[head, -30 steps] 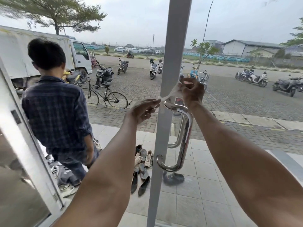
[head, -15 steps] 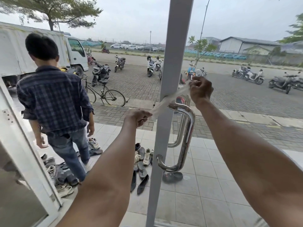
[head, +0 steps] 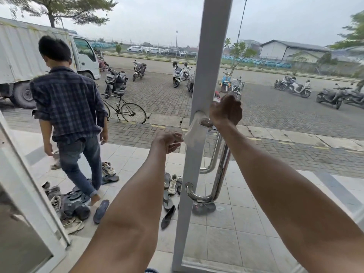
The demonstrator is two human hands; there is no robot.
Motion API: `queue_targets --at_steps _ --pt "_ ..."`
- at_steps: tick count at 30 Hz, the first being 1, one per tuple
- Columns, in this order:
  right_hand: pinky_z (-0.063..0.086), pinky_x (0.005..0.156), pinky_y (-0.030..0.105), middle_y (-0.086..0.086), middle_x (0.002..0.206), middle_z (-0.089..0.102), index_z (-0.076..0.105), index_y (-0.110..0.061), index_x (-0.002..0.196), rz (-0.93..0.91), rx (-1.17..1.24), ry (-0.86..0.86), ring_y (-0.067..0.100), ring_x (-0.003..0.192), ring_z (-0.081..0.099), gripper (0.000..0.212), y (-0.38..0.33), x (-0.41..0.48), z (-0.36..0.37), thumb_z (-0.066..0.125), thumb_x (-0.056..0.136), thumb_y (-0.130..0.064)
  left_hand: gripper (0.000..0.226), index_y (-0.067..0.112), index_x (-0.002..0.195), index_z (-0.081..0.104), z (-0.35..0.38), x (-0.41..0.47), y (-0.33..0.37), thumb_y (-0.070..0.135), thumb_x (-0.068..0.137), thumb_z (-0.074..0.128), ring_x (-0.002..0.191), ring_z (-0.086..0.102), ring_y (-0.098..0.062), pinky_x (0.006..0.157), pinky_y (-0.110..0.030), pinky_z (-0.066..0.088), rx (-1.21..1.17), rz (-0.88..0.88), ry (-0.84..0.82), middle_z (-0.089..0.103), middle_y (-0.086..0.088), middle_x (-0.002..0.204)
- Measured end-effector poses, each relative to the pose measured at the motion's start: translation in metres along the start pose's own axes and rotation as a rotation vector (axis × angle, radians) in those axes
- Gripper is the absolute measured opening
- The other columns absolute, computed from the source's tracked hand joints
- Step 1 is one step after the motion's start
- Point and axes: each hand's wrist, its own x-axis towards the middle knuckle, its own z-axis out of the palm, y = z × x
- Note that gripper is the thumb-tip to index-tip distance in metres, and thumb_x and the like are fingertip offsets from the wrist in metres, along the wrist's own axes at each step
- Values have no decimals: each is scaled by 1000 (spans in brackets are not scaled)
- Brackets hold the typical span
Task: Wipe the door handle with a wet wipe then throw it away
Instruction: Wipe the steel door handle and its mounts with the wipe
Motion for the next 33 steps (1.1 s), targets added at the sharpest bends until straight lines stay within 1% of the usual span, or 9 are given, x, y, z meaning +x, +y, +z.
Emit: queue_targets --at_steps 4,7,12,15,18,21,25,29,33 --pt "44 66 29 12 98 71 67 -9 98 -139 -100 -158 29 90 68 47 -11 -11 11 65 80 -53 29 19 93 61 -6 2 -2 -7 91 49 74 53 -10 59 -16 41 55 -2 58 56 -4 96" --pt "51 70 30 9 96 71 66 -10 98 -214 -216 -200 26 90 69 56 -17 -14 16 73 73 -60 32 19 85 57 -14 2 -2 -8 92 42 70 50 -8 58 -16 39 85 -42 81 54 -1 87" --pt "55 78 32 9 100 71 67 -11 103 -364 -388 -183 24 91 69 37 -26 -19 19 74 80 -39 29 14 78 56 -21 3 8 -11 87 43 60 48 -12 55 -19 38 26 -23 165 53 -6 76" --pt "52 67 29 6 91 73 70 -11 98 -489 -554 -162 22 83 70 16 -31 -26 21 68 89 -24 27 12 92 64 -12 8 16 -9 83 51 59 52 -13 52 -22 41 -121 151 247 60 -6 75" --pt "47 56 26 3 81 72 71 -9 93 -546 -671 -171 17 66 63 14 -33 -31 20 69 89 -22 21 14 99 69 -2 9 26 -1 85 62 74 61 -14 59 -21 49 -144 343 210 68 -5 88" --pt "50 60 25 0 83 71 69 -10 93 -531 -621 -254 16 67 60 15 -31 -27 12 68 90 -25 19 8 101 72 7 10 35 3 83 69 86 66 -16 65 -24 54 -101 536 195 71 -8 100" --pt "59 75 34 3 93 73 69 -12 99 -337 -334 -485 20 79 70 18 -20 -17 2 70 88 -27 18 4 96 75 24 10 42 4 78 74 86 71 -19 73 -24 55 98 769 274 75 -11 96" --pt "56 67 29 5 80 73 64 -17 67 -188 -186 -674 16 67 69 32 -15 -12 -5 67 89 -40 14 6 89 77 32 13 44 6 74 77 76 72 -9 68 -15 55 186 901 399 76 -6 86" --pt "49 87 33 6 102 68 71 -18 101 -259 -466 -540 25 100 64 22 -22 -25 4 62 91 -36 17 4 90 76 32 17 44 2 73 76 72 70 -6 66 -8 51 204 943 402 76 -6 86"
